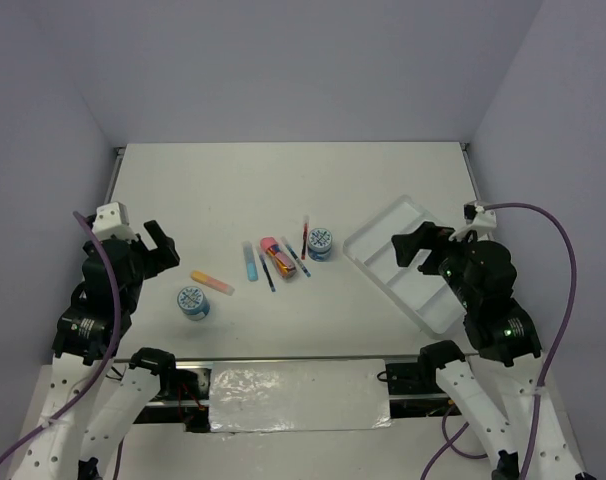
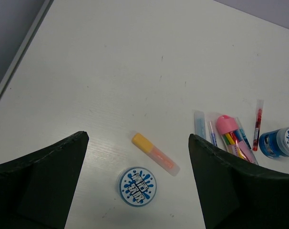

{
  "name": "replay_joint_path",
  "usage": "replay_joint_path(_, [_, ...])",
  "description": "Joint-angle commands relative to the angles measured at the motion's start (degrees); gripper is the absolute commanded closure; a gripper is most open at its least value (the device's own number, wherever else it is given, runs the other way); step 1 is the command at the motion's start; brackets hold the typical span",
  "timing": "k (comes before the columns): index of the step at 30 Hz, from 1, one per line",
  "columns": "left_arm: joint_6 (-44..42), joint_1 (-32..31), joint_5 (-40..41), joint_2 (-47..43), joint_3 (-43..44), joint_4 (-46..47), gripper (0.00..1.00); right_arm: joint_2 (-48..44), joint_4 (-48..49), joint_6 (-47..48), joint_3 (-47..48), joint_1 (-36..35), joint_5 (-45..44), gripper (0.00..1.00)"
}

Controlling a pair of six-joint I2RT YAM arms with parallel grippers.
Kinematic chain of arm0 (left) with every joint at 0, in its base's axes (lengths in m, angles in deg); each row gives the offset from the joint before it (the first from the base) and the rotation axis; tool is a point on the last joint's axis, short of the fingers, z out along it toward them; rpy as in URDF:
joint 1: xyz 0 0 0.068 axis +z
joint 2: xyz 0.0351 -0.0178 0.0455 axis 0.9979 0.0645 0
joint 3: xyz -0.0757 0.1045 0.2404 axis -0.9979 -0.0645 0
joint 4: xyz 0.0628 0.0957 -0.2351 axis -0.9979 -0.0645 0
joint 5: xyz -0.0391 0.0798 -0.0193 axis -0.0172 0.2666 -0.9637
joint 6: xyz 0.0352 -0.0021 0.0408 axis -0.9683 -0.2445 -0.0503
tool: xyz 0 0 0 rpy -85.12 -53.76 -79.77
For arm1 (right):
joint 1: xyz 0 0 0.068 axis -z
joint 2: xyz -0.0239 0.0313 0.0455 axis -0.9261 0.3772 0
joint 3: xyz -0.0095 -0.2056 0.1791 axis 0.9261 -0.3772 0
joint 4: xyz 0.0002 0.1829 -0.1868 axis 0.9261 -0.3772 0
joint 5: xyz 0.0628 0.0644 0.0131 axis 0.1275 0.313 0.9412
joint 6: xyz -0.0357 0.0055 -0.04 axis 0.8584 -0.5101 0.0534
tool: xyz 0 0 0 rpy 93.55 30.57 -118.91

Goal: Sort the stationery into containers
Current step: Pick up the stationery from the center of the board.

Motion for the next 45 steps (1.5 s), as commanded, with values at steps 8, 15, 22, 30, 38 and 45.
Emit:
replay_joint_path(8, [-0.7, -0.5, -1.2, 2.0, 0.9, 2.9, 0.01, 34.7, 14.7, -2.0, 8.2, -9.6, 2.2, 0.0])
replay_joint_path(15, [-0.6, -1.3, -1.0, 3.7, 0.8, 2.5, 0.01, 64.1, 8.4, -1.3, 28.3, -19.1, -13.4, 0.0])
replay_joint_path(22, [-0.6, -2.3, -1.3, 4.5, 0.7, 2.5, 0.01, 76.1, 7.0, -1.4, 33.9, -22.8, -14.6, 0.0])
replay_joint_path(30, [-0.7, -2.6, -1.9, 4.7, 0.8, 2.5, 0.01, 77.2, 6.4, -2.5, 30.3, -25.7, -20.3, 0.0])
replay_joint_path(38, [-0.7, -3.1, -1.6, 4.9, 0.8, 2.5, 0.01, 78.3, 6.7, -2.9, 28.3, -25.7, -19.0, 0.01])
replay_joint_path(45, [-0.8, -3.5, -1.8, 5.1, 0.8, 2.5, 0.01, 74.9, 8.8, -2.2, 26.9, -25.7, -15.5, 0.4])
